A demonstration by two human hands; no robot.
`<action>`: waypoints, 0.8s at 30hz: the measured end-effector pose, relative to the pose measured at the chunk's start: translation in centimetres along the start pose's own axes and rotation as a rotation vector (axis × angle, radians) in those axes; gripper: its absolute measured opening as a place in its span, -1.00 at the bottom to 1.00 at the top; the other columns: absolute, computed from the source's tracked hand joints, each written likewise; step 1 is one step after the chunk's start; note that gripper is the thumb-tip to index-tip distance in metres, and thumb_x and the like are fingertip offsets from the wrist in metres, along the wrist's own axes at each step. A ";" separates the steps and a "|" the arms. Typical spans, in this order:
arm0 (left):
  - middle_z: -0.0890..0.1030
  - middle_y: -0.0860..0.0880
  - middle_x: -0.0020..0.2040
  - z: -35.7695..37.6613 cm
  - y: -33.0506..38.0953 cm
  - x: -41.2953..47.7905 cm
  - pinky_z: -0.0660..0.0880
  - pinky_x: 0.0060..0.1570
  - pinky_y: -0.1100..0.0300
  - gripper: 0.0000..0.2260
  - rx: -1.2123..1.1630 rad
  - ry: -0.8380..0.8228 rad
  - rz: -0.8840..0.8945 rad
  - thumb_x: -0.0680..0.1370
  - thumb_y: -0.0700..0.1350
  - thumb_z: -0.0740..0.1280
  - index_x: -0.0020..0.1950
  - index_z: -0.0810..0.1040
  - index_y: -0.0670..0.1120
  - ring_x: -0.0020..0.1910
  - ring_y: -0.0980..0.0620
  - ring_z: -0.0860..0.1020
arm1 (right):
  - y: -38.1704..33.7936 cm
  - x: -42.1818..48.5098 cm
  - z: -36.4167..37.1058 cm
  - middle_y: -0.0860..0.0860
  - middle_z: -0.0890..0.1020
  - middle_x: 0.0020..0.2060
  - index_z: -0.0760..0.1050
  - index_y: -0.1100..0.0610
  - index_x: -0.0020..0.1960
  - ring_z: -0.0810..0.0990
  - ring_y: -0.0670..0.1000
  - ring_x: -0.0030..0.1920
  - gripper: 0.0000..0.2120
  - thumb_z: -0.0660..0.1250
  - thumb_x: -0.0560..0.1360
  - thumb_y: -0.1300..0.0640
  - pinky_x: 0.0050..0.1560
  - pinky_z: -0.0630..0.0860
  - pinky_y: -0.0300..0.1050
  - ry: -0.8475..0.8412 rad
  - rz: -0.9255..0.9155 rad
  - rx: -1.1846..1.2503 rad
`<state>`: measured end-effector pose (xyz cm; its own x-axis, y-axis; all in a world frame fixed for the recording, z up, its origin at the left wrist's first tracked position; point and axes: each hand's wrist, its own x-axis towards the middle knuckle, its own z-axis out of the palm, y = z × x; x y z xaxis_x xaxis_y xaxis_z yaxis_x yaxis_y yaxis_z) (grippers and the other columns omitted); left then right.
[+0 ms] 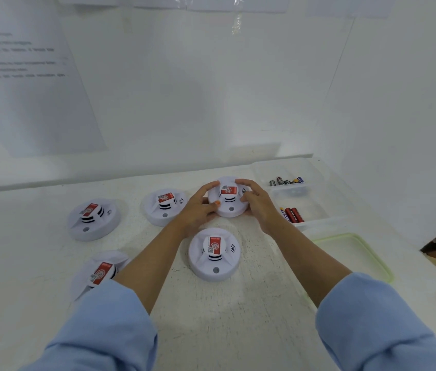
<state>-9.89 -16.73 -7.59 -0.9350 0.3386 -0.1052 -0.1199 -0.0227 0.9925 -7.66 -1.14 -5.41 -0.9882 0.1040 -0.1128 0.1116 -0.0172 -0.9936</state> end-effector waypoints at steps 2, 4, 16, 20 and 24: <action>0.54 -0.19 0.02 0.0 0.0 0.1 0.46 0.02 0.07 -0.63 0.114 0.006 0.019 0.56 -0.28 0.25 0.26 0.37 0.11 -0.02 -0.08 0.49 | -0.1 -0.1 -0.2 0.05 0.49 0.11 0.46 0.06 0.16 0.46 0.04 0.06 -0.58 0.08 0.45 0.41 -0.09 0.47 -0.22 0.005 -0.025 -0.045; 0.55 -0.18 0.06 0.2 0.2 0.1 0.49 -0.04 0.18 -0.64 0.189 0.006 0.036 0.57 -0.26 0.24 0.26 0.35 0.12 -0.03 -0.03 0.52 | -0.1 -0.2 -0.4 0.03 0.47 0.11 0.44 0.10 0.22 0.44 0.02 0.07 -0.57 0.08 0.45 0.42 -0.13 0.44 -0.28 0.012 -0.032 -0.076; 0.34 -0.08 0.44 1.3 0.3 1.4 0.27 0.38 0.07 -0.61 0.535 0.120 0.080 0.60 -0.24 0.17 0.43 0.30 -0.09 0.39 -0.06 0.31 | 1.8 1.1 -0.3 0.06 0.47 0.26 0.43 0.01 0.26 0.43 0.06 0.22 -0.64 0.08 0.54 0.26 0.24 0.43 -0.02 0.067 -0.037 -0.278; 0.33 -0.08 0.44 1.3 0.7 1.3 0.26 0.39 0.06 -0.60 0.530 0.136 0.059 0.59 -0.24 0.21 0.43 0.32 -0.08 0.41 -0.06 0.30 | 1.5 0.9 -0.1 0.07 0.36 0.36 0.39 0.07 0.33 0.28 0.08 0.39 -0.63 0.07 0.56 0.25 0.46 0.11 0.03 0.093 -0.053 -0.448; 0.36 -0.14 0.41 0.0 2.8 -0.3 0.30 0.22 0.14 -0.57 0.448 0.229 0.118 0.56 -0.19 0.29 0.41 0.33 -0.04 0.39 -0.09 0.32 | -0.1 0.0 1.2 0.16 0.41 0.28 0.43 0.09 0.30 0.36 0.11 0.31 -0.66 0.19 0.53 0.21 0.39 0.22 0.02 0.167 -0.234 -0.601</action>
<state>-9.91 -16.87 -4.82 -0.9886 0.1427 0.0481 0.0988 0.3733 0.9224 -7.75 -2.32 -5.30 -0.9694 0.1908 0.1544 -0.0165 0.5770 -0.8166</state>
